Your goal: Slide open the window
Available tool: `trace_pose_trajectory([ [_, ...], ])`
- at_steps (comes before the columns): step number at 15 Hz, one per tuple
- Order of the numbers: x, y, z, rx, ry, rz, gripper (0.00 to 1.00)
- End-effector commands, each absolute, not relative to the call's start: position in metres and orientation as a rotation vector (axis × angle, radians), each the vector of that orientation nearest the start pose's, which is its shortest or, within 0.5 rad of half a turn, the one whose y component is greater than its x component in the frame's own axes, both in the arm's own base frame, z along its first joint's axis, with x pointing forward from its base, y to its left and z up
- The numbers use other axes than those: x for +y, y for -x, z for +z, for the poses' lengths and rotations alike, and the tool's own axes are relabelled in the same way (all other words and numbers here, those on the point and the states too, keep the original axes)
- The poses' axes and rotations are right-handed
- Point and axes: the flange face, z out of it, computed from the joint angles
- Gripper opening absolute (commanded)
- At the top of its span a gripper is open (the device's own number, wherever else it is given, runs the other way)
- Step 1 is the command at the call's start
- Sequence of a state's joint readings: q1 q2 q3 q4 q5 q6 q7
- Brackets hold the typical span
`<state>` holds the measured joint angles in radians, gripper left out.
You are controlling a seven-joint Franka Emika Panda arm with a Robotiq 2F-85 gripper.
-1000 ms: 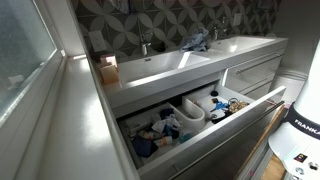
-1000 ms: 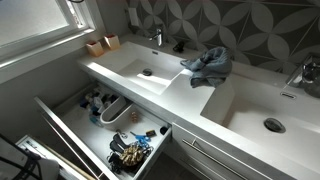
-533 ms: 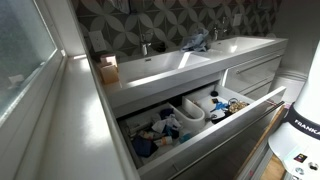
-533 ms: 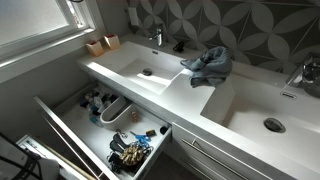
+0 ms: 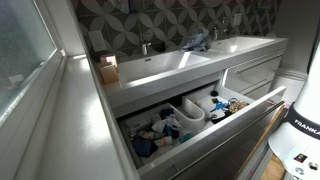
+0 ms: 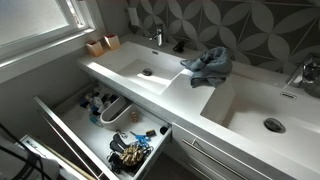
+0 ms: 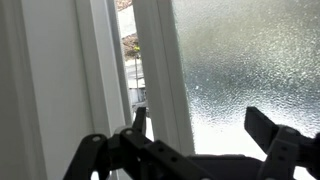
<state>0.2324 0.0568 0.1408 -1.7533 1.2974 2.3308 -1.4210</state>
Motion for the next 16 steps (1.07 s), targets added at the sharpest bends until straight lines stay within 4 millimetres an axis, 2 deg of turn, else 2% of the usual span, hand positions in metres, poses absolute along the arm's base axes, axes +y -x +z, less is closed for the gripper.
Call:
trace_pose_trajectory([
  [1,0.241,-0.594,0.589,-1.137,1.612,-1.207,1.00],
  [7,0.243,-0.603,0.567,-1.216,1.397,-1.211,1.00],
  [16,0.258,-0.620,0.564,-1.260,1.268,-1.289,1.00],
])
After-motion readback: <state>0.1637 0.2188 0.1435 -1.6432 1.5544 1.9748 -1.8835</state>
